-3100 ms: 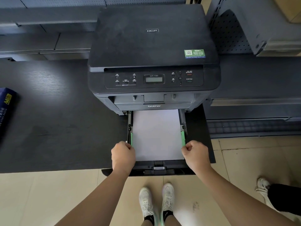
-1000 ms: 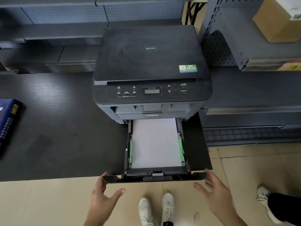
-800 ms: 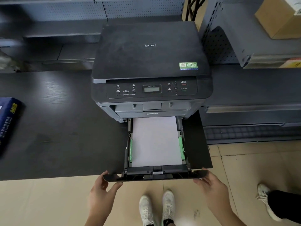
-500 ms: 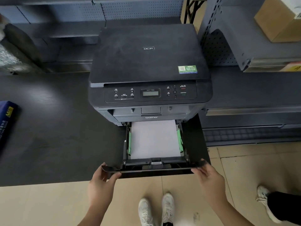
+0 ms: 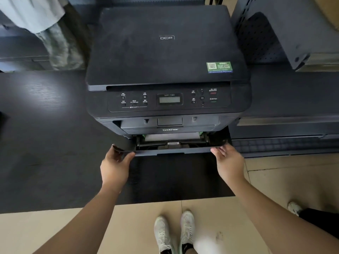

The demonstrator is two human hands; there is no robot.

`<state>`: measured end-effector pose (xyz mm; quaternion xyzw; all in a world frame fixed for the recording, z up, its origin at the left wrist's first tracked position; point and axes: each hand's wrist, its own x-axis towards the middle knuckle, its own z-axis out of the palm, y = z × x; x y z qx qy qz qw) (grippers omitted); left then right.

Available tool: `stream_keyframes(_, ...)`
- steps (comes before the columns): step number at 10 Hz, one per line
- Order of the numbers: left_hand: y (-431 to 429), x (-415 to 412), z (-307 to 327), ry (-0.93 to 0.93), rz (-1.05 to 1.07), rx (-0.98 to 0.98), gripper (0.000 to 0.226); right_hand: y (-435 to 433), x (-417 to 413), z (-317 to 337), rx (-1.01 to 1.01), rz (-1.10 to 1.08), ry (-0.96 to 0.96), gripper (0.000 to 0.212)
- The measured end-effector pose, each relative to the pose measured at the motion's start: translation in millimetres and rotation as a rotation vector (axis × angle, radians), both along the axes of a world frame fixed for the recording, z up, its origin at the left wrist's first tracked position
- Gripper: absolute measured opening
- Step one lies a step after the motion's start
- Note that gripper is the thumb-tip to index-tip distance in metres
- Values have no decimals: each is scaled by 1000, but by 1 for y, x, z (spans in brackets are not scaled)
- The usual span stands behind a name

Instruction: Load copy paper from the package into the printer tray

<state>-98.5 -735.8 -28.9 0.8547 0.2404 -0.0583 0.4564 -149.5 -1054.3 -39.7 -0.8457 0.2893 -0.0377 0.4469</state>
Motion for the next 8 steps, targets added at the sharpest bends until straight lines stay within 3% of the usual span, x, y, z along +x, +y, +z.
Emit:
stream_keyframes(7, -6, 47, -1, -42, -72, 24, 22, 6, 50, 13, 1, -37, 88, 32)
stream_keyframes(8, -1, 39, 2, -1, -85, 38, 37, 8, 44, 20, -10, -16, 120, 40)
